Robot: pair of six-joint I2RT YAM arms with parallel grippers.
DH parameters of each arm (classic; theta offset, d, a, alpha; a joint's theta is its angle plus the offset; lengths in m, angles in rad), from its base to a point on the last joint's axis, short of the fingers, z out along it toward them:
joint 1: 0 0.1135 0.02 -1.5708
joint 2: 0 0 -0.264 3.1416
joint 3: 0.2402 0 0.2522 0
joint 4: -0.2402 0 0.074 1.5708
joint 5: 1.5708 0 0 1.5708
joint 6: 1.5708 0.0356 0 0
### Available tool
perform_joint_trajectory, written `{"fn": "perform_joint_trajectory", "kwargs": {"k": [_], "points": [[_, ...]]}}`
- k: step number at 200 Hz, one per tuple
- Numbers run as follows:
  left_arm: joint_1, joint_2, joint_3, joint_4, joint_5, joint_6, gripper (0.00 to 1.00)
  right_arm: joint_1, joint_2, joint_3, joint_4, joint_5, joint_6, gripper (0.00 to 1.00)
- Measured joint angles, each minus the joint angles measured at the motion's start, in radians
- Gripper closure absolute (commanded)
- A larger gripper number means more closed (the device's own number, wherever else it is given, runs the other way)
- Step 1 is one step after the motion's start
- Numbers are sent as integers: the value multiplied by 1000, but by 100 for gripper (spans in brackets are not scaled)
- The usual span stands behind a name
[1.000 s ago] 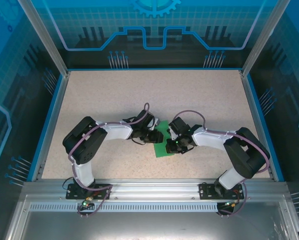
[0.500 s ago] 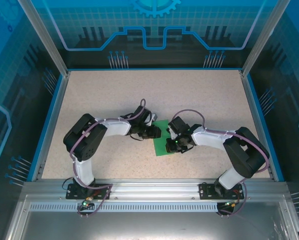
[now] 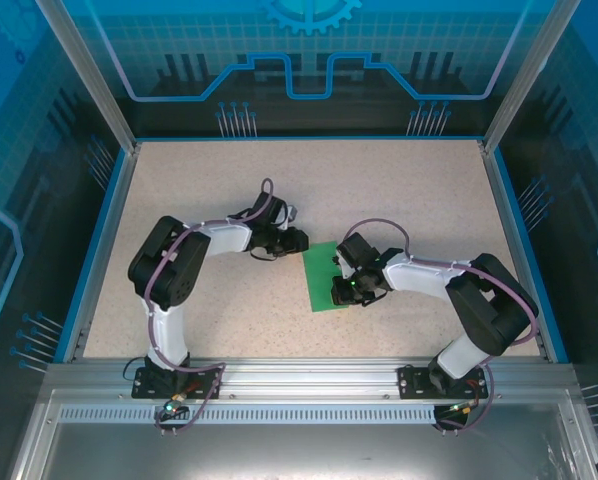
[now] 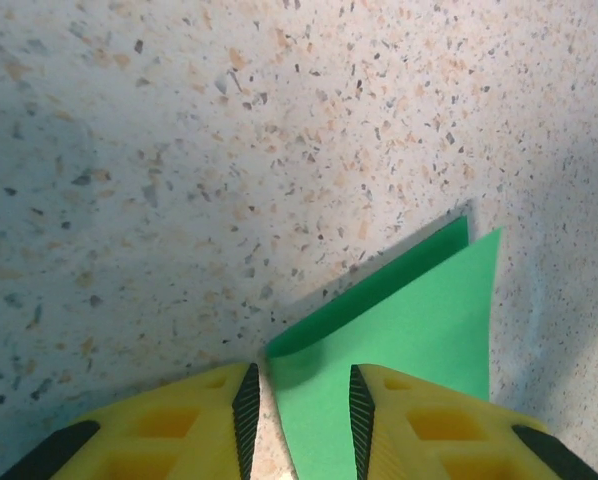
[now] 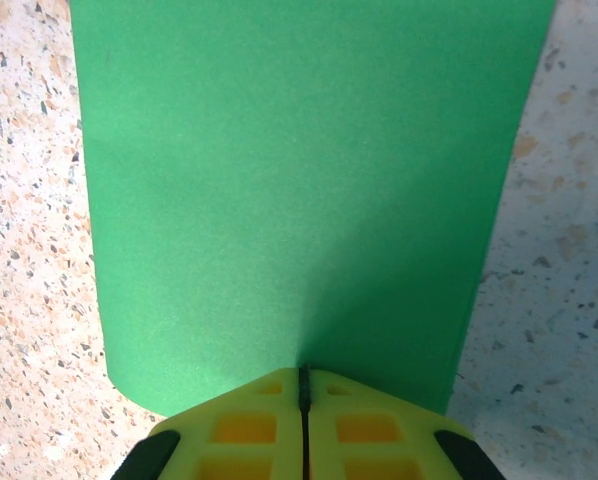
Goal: Fold a paper plane with a square sheet of paper (fold left side to right side)
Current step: First fold the square sheet of paper in half at the center of the table.
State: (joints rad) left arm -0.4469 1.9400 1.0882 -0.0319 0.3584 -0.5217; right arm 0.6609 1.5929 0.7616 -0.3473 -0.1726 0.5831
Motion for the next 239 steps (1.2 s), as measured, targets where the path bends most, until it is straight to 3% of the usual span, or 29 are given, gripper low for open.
{"fn": "perform_joint_trajectory", "kwargs": {"k": [65, 132, 239], "points": [[-21, -175, -143, 68, 45, -25, 67, -1, 8, 6, 0, -11, 4, 93], [-54, -8, -74, 118, 79, -30, 70, -1, 9, 6, -1, -11, 5, 93], [0, 89, 81, 56, 41, -53, 70, 21, 11, -38, 129, -95, 75, 89]]}}
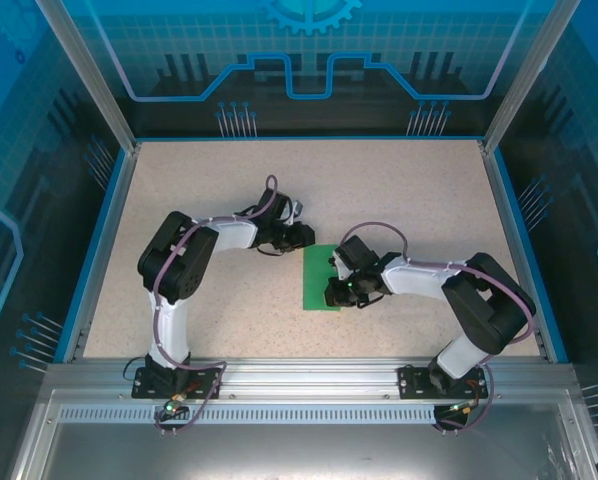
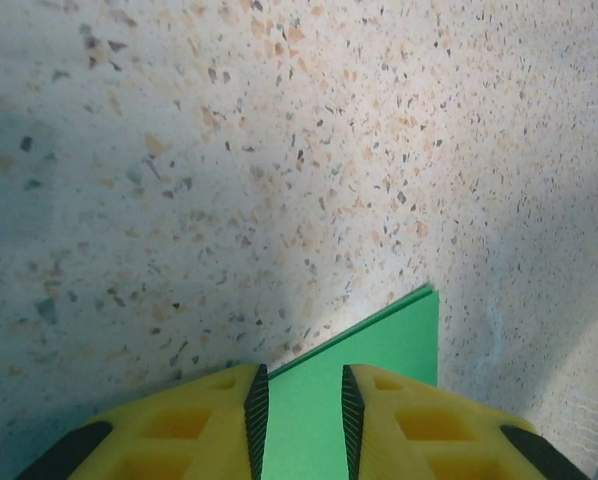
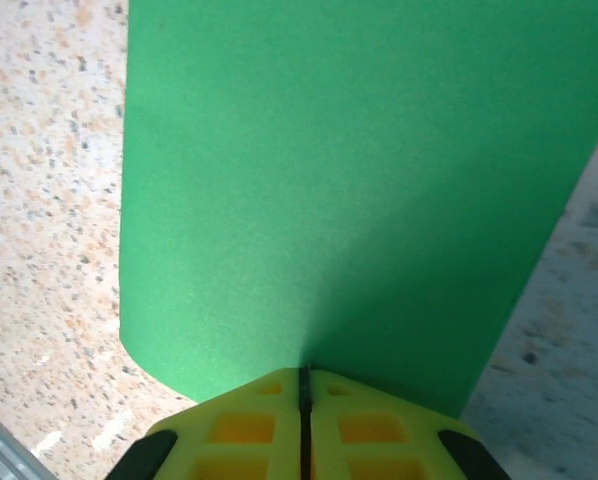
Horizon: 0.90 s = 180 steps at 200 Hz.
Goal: Fold a paper plane with a square sheet of paper (fold left side to right side)
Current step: First fold the square sheet of paper in half at the center of the table, then fold the triangle a second time at the center of the table.
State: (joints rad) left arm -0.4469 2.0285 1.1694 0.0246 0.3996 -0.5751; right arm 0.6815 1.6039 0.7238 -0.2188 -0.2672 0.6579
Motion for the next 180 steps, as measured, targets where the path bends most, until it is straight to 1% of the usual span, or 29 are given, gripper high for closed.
{"fn": "perform_joint_trajectory", "kwargs": {"k": [21, 27, 47, 64, 82, 105, 123, 146, 180], "points": [[2, -3, 2, -3, -10, 6, 65, 6, 0, -5, 22, -12, 16, 85], [2, -8, 2, -7, -18, 8, 64, 6, -1, -5, 22, -14, 16, 82], [9, -66, -23, -26, -37, 20, 63, 5, -25, -5, 8, -3, 12, 67], [13, -159, -71, -34, -40, 24, 63, -2, -78, -4, -26, 36, 3, 57], [12, -257, -121, -46, -39, 23, 64, -26, -143, 2, -60, 83, -22, 48], [-13, -354, -203, -46, -27, 4, 64, -92, -210, -2, -80, 118, -38, 38], [-50, -382, -269, -47, -6, -21, 65, -144, -245, -29, -69, 114, -45, 34], [-92, -384, -351, -46, 24, -64, 67, -198, -260, -88, -50, 80, -36, 33], [-110, -372, -403, -40, 53, -108, 70, -216, -261, -130, -47, 46, -29, 33]]}}
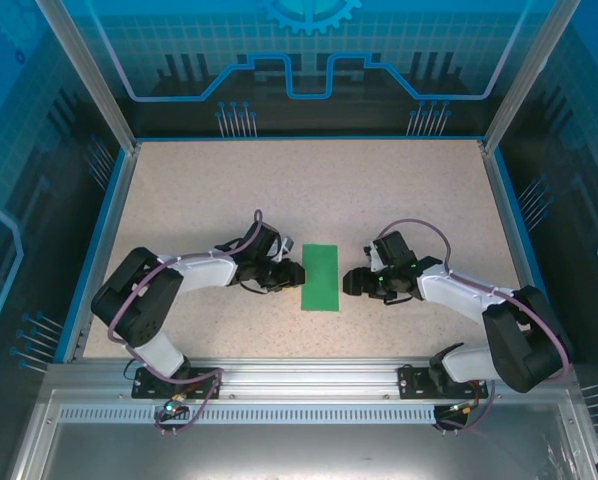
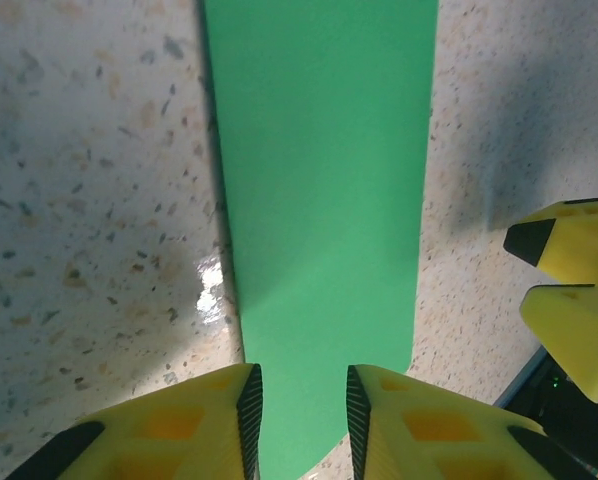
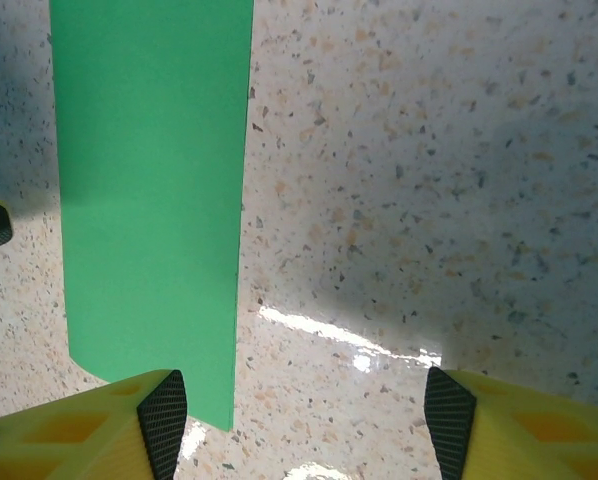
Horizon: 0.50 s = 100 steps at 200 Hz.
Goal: Fold a paper plane with a square sheet of paper (fold left side to right side)
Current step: Fold the triangle a second time at the center of the table.
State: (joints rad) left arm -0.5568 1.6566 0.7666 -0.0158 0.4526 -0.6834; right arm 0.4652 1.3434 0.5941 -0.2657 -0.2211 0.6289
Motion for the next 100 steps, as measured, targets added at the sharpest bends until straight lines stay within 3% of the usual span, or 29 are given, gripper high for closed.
{"fn": "perform_joint_trajectory", "kwargs": {"k": [100], "points": [[-27, 86, 4, 53, 43, -26, 72, -1, -1, 0, 13, -28, -1, 33]]}}
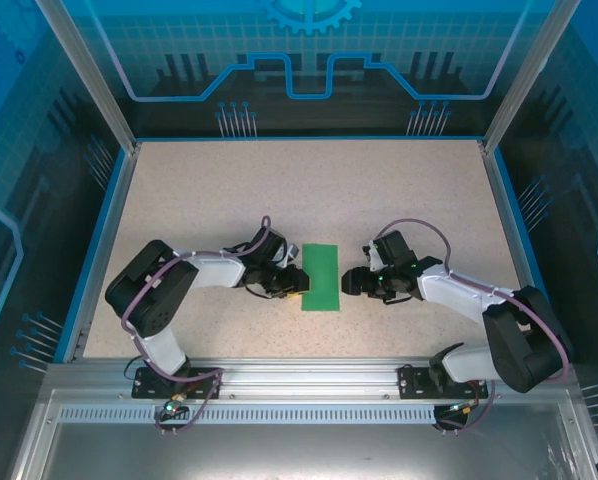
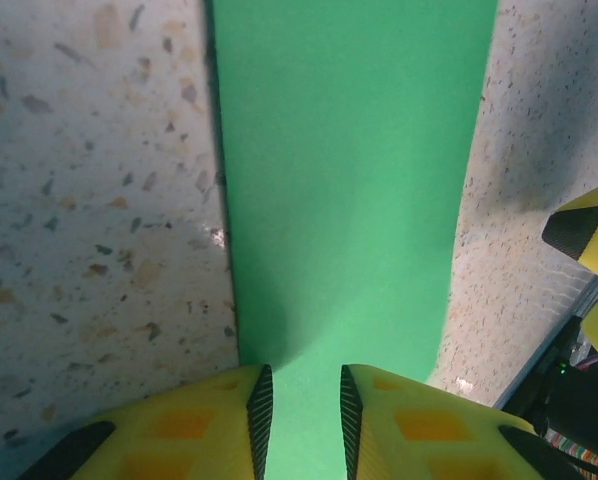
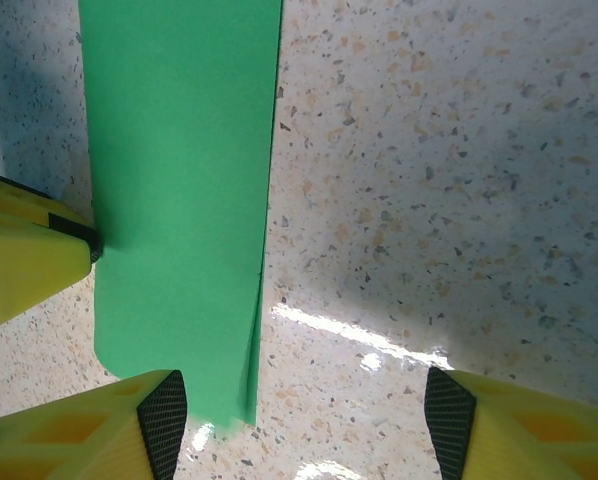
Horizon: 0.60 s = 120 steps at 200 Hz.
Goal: Fold a paper plane with a square sheet of paper (fold left side to right side)
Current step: Fold the triangle a second time at the center of the table.
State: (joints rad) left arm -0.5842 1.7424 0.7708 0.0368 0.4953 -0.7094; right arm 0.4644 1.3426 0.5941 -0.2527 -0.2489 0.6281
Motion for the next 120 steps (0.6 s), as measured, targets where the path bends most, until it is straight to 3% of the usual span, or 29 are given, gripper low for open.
{"fn": "perform_joint_trajectory", "kwargs": {"k": [120], "points": [[-8, 19, 13, 13, 3, 0, 72, 21, 151, 35, 84, -133, 52, 46]]}}
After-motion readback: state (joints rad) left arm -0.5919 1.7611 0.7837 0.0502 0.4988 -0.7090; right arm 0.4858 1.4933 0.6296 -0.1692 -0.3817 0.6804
